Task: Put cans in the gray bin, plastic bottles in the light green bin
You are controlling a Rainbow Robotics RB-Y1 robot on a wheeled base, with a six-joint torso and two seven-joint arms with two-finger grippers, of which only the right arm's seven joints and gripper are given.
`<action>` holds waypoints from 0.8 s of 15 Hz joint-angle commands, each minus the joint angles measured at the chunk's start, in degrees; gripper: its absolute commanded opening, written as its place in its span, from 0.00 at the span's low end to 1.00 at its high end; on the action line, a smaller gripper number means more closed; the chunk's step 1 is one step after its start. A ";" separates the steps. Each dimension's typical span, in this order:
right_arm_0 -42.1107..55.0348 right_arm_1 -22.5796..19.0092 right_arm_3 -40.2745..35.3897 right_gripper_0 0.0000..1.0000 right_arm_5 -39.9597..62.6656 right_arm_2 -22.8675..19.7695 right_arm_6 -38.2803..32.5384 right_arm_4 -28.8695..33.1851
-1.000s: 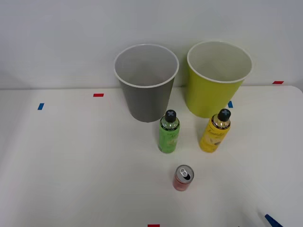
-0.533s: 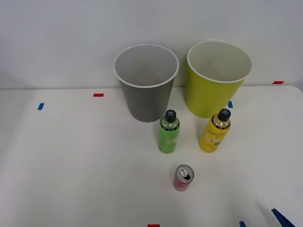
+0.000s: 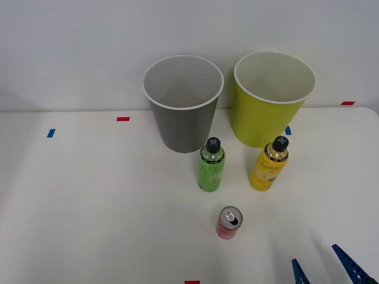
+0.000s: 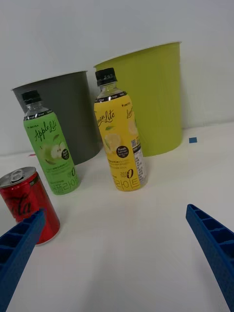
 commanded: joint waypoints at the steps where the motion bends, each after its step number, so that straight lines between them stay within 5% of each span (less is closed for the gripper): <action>1: -3.33 0.52 -0.03 1.00 2.03 1.63 0.10 -1.23; 12: -15.99 9.58 0.05 1.00 13.54 2.69 3.44 -0.88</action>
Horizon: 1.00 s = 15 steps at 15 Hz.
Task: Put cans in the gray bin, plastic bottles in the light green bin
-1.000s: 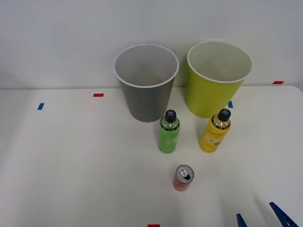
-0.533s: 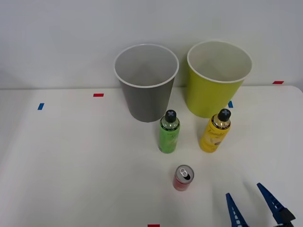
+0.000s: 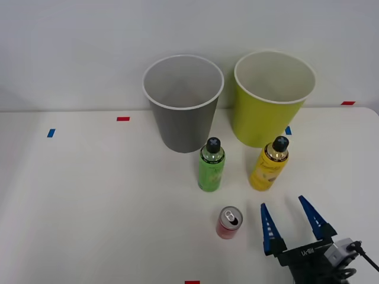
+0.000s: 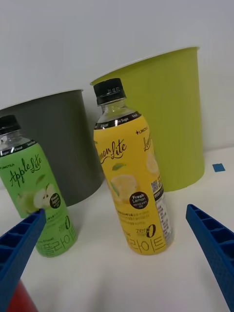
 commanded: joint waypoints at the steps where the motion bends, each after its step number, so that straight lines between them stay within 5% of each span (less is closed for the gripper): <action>1: -2.48 2.42 0.00 1.00 3.00 -0.74 1.17 0.24; 9: -9.77 8.04 0.00 1.00 14.34 -4.52 4.60 1.20; 15: -13.29 8.39 0.00 1.00 17.06 -4.70 7.33 2.26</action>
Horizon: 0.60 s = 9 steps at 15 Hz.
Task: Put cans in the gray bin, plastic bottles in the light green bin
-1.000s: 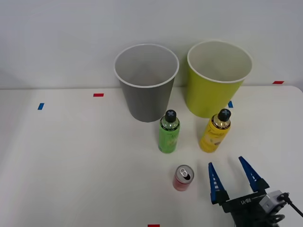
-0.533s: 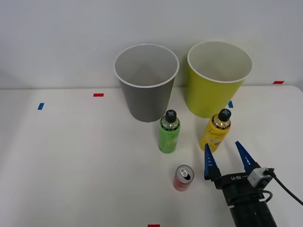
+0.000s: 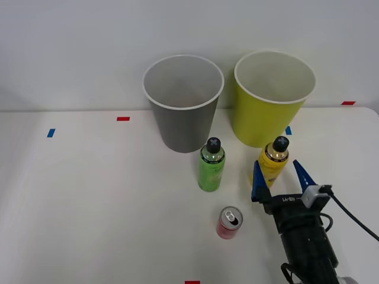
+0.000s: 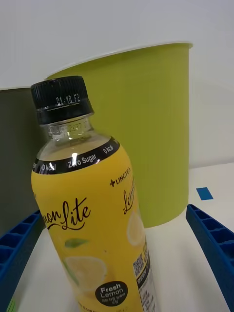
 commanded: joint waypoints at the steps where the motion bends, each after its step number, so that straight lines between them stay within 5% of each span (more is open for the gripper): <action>1: -1.37 -0.15 -0.01 1.00 0.83 -0.02 1.68 1.06; 9: -4.27 -0.24 -0.01 1.00 4.79 -0.11 3.97 1.68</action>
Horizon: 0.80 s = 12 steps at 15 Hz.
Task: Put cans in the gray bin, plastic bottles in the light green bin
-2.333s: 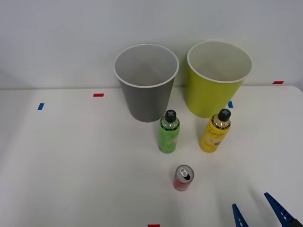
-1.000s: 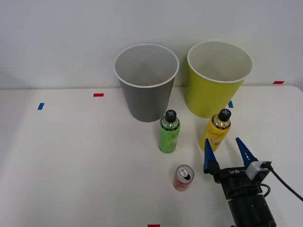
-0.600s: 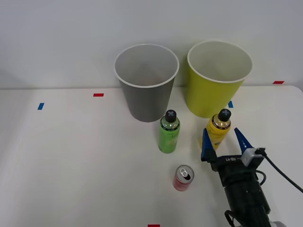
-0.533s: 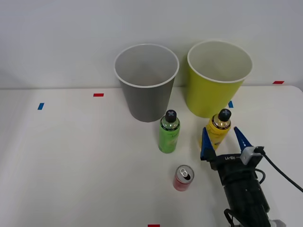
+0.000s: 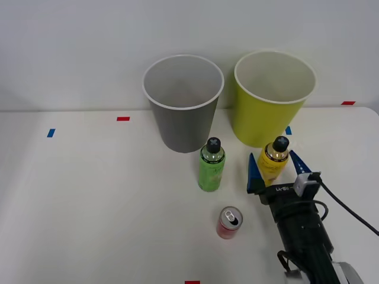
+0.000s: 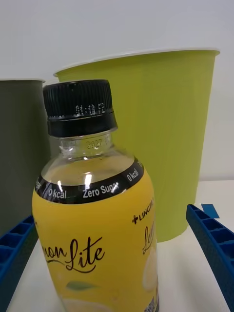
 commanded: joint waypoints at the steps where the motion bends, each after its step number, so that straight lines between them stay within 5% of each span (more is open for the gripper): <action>1: -0.95 0.13 -0.01 1.00 1.37 -0.11 0.71 0.04; 12: -2.53 0.57 -0.01 1.00 4.01 -0.20 1.67 -0.48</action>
